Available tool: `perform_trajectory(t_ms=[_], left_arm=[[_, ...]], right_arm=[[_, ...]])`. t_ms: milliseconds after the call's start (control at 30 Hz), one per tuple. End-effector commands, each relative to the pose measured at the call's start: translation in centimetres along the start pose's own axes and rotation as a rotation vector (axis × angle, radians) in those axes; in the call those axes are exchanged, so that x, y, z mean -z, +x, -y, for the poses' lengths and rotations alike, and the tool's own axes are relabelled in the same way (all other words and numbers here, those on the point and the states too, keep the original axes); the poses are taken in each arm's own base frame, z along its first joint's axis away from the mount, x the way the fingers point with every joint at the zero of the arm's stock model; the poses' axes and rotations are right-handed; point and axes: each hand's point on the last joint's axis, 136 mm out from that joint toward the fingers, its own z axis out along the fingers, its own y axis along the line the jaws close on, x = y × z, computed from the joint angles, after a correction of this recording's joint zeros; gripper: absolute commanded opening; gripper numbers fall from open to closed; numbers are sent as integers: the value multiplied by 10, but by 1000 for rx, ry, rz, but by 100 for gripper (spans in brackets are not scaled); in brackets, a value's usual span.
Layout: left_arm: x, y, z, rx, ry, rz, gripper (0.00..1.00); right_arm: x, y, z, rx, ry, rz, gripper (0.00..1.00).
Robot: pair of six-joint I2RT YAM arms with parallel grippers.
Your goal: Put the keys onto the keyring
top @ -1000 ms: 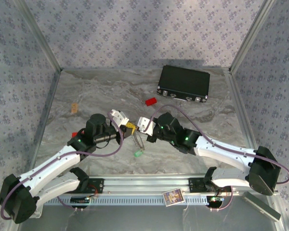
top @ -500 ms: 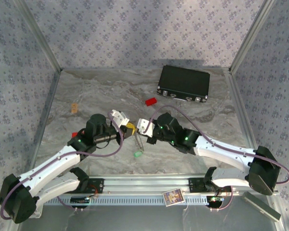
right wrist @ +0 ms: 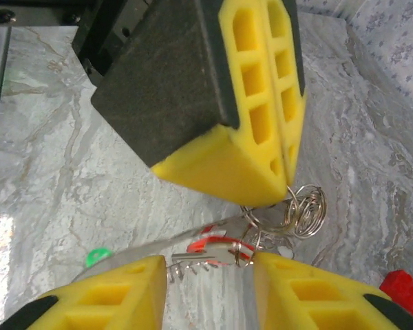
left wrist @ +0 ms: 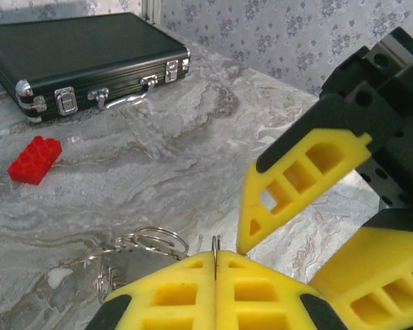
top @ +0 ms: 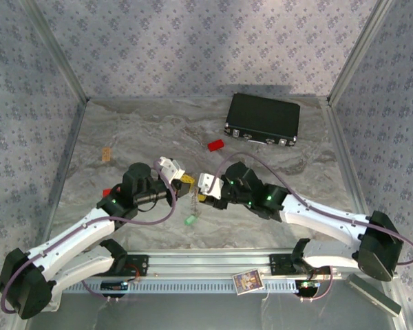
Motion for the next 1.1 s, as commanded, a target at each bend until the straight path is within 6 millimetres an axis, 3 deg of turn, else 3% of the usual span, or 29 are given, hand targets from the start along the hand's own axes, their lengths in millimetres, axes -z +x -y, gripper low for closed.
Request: perform_trajectory(t_ms=[0,100,233,633,800,1067], left_arm=[[4,-23,14,-111,66,101,0],[6,-26,22,-181,105,130,0],[7,-28,30,-271,140,149,0],[6,-30,31,-369,146,188,0],[7,-33,36,-374,174,216,0],[2,-27,36,-359,187,279,0]], right_arm=[[17,3,-1,-59,-48,1,42],[25,12,11,-152,-48,16,41],[32,7,18,-255,-86,93,39],[62,-4,41,-263,45,277,30],[61,2,41,-228,62,307,30],[56,-3,26,-236,-51,345,34]])
